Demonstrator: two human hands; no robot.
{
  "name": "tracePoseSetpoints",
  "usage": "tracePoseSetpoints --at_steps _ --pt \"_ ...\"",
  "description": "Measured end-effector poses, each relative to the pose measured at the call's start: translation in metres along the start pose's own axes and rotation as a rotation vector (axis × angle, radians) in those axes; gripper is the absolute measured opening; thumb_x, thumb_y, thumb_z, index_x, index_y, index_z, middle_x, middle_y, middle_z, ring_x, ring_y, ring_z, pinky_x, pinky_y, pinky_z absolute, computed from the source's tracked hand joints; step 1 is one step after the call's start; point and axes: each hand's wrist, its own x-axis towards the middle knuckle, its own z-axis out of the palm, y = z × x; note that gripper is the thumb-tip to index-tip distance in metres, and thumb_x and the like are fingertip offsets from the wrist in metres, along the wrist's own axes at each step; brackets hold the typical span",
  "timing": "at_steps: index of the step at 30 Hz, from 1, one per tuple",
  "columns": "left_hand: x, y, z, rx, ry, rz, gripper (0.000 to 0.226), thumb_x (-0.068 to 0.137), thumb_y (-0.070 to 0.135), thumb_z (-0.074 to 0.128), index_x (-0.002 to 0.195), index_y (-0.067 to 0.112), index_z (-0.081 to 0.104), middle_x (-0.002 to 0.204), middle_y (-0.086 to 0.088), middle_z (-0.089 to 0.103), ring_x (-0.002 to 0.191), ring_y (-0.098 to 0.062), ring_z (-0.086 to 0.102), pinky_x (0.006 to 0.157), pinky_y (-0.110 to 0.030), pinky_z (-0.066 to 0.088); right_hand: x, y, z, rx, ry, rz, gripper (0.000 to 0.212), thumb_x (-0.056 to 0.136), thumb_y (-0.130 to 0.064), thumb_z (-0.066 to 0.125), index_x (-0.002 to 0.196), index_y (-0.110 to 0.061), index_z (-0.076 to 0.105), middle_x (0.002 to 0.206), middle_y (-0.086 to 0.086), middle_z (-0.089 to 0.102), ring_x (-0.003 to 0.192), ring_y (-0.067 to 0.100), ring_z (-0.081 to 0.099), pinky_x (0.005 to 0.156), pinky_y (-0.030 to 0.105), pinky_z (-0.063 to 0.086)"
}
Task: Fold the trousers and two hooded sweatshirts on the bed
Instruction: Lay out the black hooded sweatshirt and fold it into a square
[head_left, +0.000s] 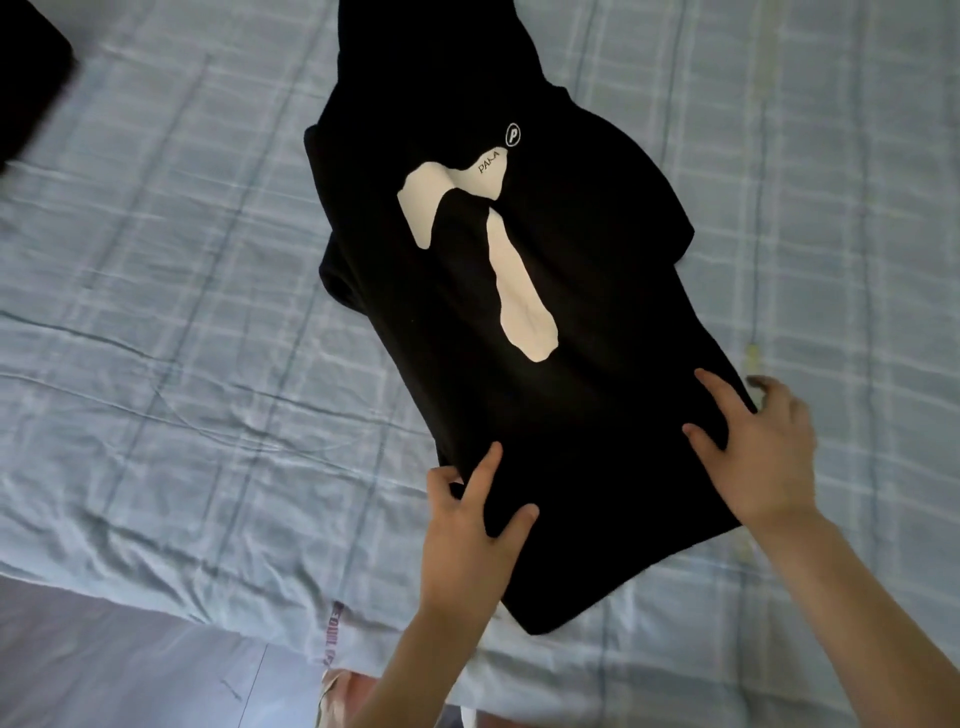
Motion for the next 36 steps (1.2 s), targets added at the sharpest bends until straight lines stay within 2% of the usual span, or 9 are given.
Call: tracePoseSetpoints --at_steps 4,7,11,15,18,23,29,33,36 --pt "0.014 -0.005 -0.037 -0.063 0.101 0.105 0.057 0.081 0.067 0.051 0.136 0.061 0.037 0.120 0.016 0.029 0.108 -0.006 0.048 0.082 -0.014 0.050 -0.022 -0.068 -0.003 0.121 0.100 -0.133 0.054 0.093 -0.025 0.062 0.145 -0.018 0.049 0.149 0.021 0.039 0.138 0.042 0.033 0.113 0.058 0.033" --pt "0.056 -0.016 -0.082 -0.154 0.228 0.112 0.049 0.090 0.049 0.056 0.138 0.050 0.043 0.123 0.012 0.038 0.107 -0.003 0.053 0.084 -0.008 0.044 -0.040 -0.134 0.007 0.317 0.035 -0.242 0.048 0.096 -0.028 0.059 0.143 -0.020 0.051 0.149 0.009 0.043 0.142 0.028 0.034 0.115 0.049 0.037" --pt "0.139 -0.030 -0.143 -0.184 0.361 0.059 0.045 0.096 0.022 0.060 0.138 0.033 0.048 0.126 0.003 0.052 0.105 -0.010 0.059 0.094 -0.030 0.052 -0.033 -0.213 0.032 0.425 0.097 -0.345 0.047 0.096 -0.031 0.057 0.142 -0.019 0.053 0.144 0.005 0.049 0.135 0.023 0.044 0.110 0.042 0.044" --pt "0.209 -0.027 -0.174 -0.281 0.245 0.011 0.049 0.096 0.023 0.061 0.142 0.030 0.045 0.132 0.002 0.054 0.112 -0.010 0.056 0.084 -0.017 0.046 -0.005 -0.259 0.068 0.260 0.050 -0.364 0.059 0.091 -0.042 0.057 0.146 -0.024 0.047 0.146 0.012 0.048 0.127 0.034 0.049 0.098 0.047 0.051" --pt "0.238 -0.020 -0.178 -0.355 0.099 0.043 0.054 0.095 0.020 0.061 0.145 0.029 0.043 0.126 0.007 0.059 0.110 -0.005 0.059 0.090 -0.016 0.047 0.015 -0.257 0.083 0.200 0.015 -0.356 0.057 0.090 -0.026 0.067 0.144 -0.026 0.049 0.136 0.010 0.056 0.116 0.032 0.056 0.085 0.048 0.056" --pt "0.235 -0.014 -0.197 -0.357 -0.001 0.130 0.052 0.085 0.008 0.073 0.130 0.031 0.059 0.113 0.009 0.065 0.085 -0.004 0.068 0.075 -0.011 0.052 0.021 -0.236 0.052 0.544 -0.024 -0.183 0.044 0.099 -0.011 0.057 0.138 -0.033 0.057 0.127 -0.010 0.064 0.118 0.000 0.058 0.103 0.011 0.040" --pt "0.169 -0.019 -0.264 -0.419 -0.002 0.110 0.042 0.083 0.011 0.075 0.116 0.036 0.067 0.097 0.028 0.070 0.084 0.000 0.067 0.070 -0.006 0.048 0.000 -0.249 -0.004 0.660 -0.177 -0.035 0.045 0.090 -0.028 0.070 0.132 -0.041 0.059 0.112 -0.041 0.061 0.111 -0.021 0.054 0.090 -0.003 0.037" --pt "0.163 -0.062 -0.272 -0.291 0.041 0.019 0.041 0.085 0.011 0.072 0.115 0.037 0.064 0.105 0.014 0.070 0.086 -0.001 0.065 0.065 -0.003 0.046 -0.019 -0.272 0.015 0.412 -0.284 -0.101 0.056 0.095 -0.043 0.059 0.147 -0.048 0.037 0.137 -0.025 0.051 0.126 -0.007 0.047 0.103 0.010 0.036" --pt "0.176 -0.079 -0.265 -0.182 -0.053 -0.035 0.045 0.088 0.018 0.070 0.128 0.032 0.055 0.116 0.004 0.062 0.092 -0.006 0.063 0.060 -0.005 0.044 -0.023 -0.281 0.042 0.313 -0.152 -0.003 0.060 0.097 -0.040 0.056 0.152 -0.039 0.032 0.138 -0.007 0.054 0.126 0.014 0.052 0.097 0.024 0.043"
